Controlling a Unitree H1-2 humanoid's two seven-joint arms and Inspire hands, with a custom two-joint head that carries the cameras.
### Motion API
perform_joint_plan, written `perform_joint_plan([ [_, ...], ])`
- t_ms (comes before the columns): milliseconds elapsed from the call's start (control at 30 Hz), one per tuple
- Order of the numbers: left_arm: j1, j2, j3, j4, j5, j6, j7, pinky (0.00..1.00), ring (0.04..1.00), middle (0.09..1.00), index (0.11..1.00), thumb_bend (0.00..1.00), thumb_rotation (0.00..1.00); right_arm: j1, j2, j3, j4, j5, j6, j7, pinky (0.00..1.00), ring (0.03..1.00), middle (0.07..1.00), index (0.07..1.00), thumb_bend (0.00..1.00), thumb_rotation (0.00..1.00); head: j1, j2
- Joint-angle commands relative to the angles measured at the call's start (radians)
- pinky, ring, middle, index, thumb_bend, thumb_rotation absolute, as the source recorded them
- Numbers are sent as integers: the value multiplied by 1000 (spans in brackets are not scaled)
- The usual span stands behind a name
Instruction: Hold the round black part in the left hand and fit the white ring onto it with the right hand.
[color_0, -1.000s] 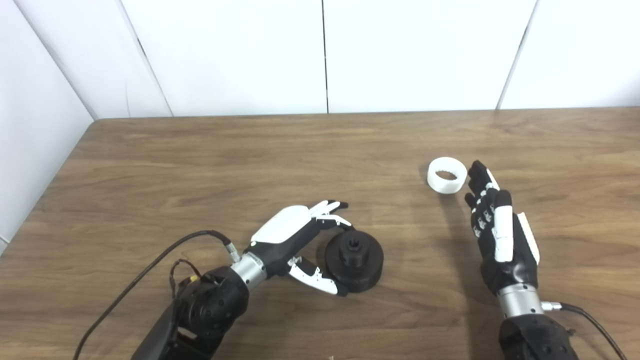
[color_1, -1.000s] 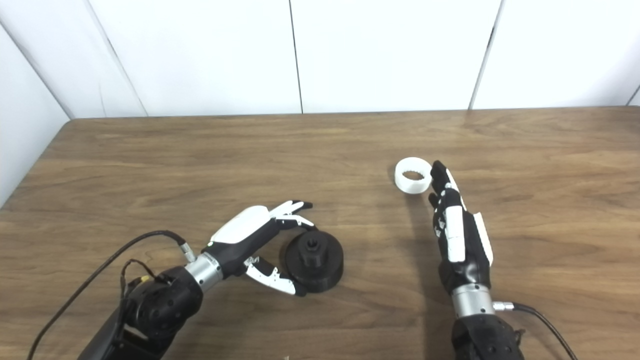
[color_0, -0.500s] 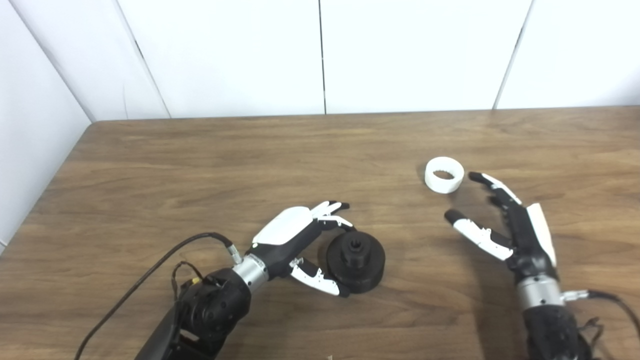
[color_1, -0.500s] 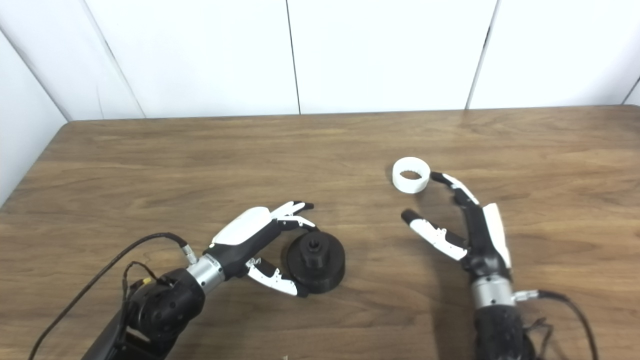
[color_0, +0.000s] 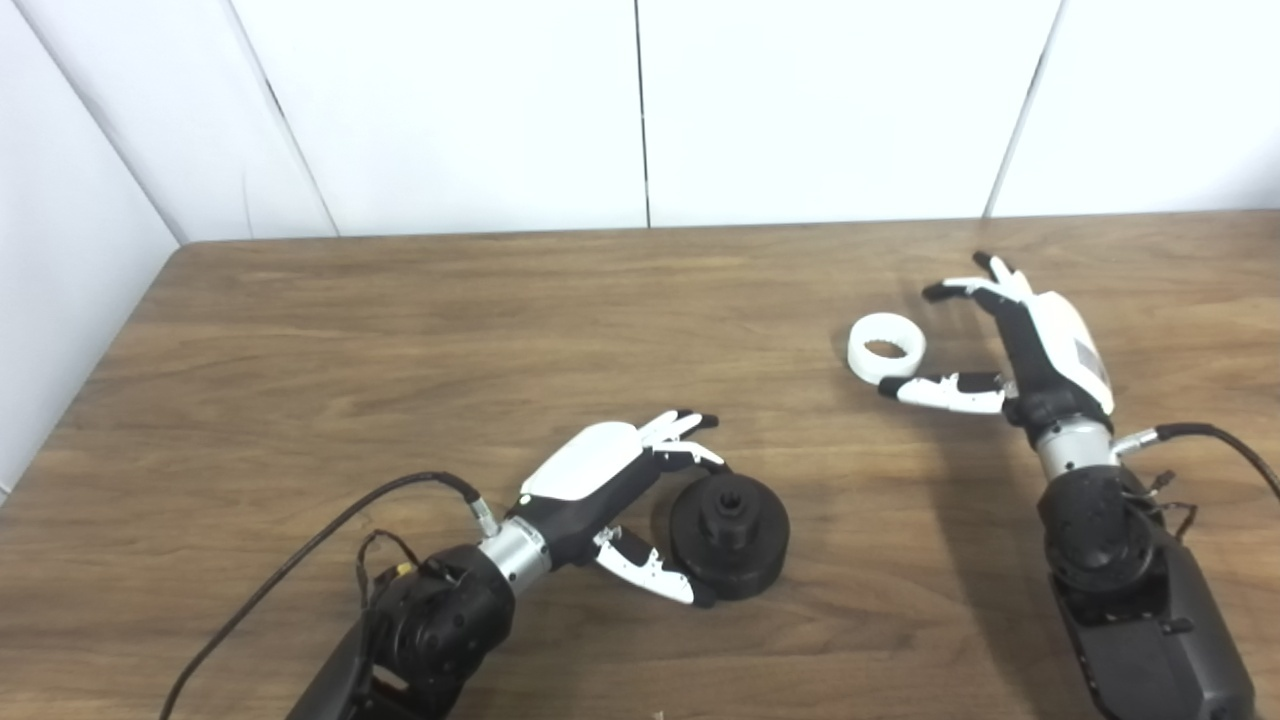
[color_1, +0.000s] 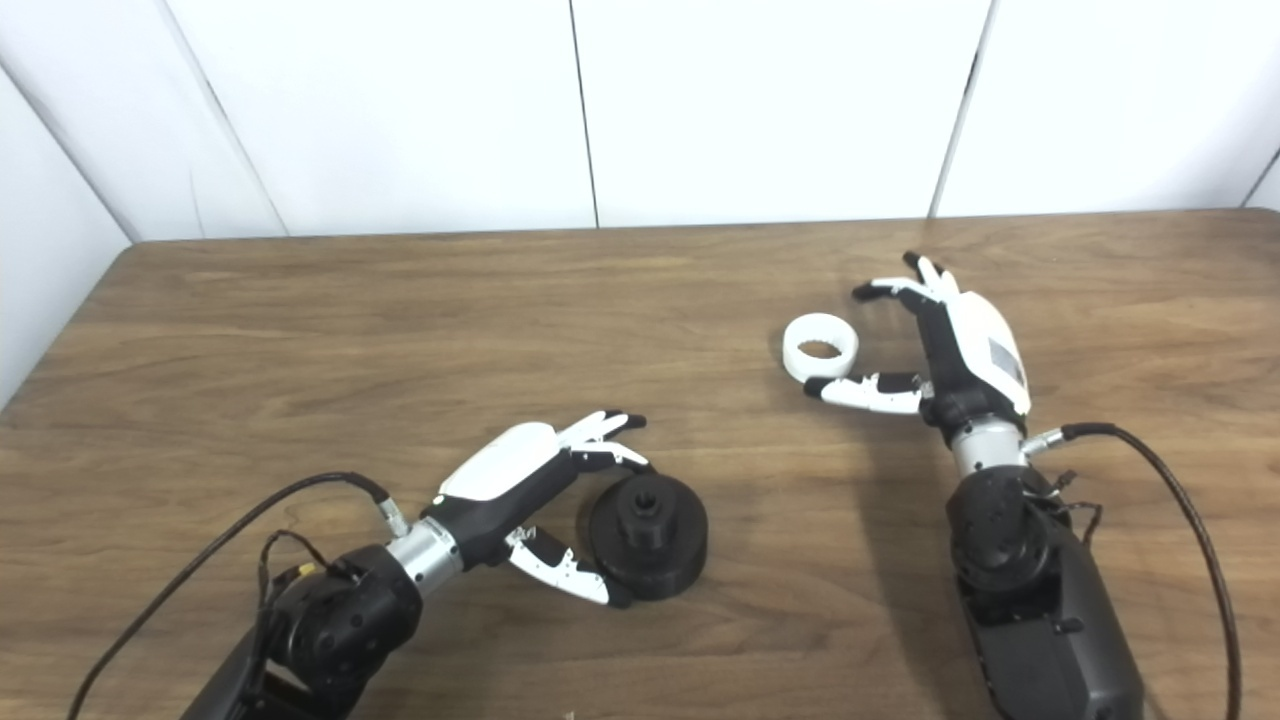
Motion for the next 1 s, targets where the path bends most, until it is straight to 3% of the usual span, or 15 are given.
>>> perform_joint_plan([
  [0, 4, 18, -4, 8, 16, 8, -21, 909, 1000, 984, 705, 750, 296, -76, -30, 6, 7, -13, -28, -4, 1000, 1000, 975, 716, 965, 322, -2, -1],
  [333, 8, 21, 4, 18, 15, -1, -22, 920, 1000, 983, 704, 748, 280, -145, -65, 68, 101, -17, -24, 36, 1000, 1000, 973, 729, 956, 362, -5, -5],
  [967, 0, 15, 10, 35, 16, -15, -17, 927, 1000, 983, 708, 747, 296, -219, -71, 117, 261, -3, -57, 47, 1000, 1000, 962, 733, 935, 380, -4, -14],
])
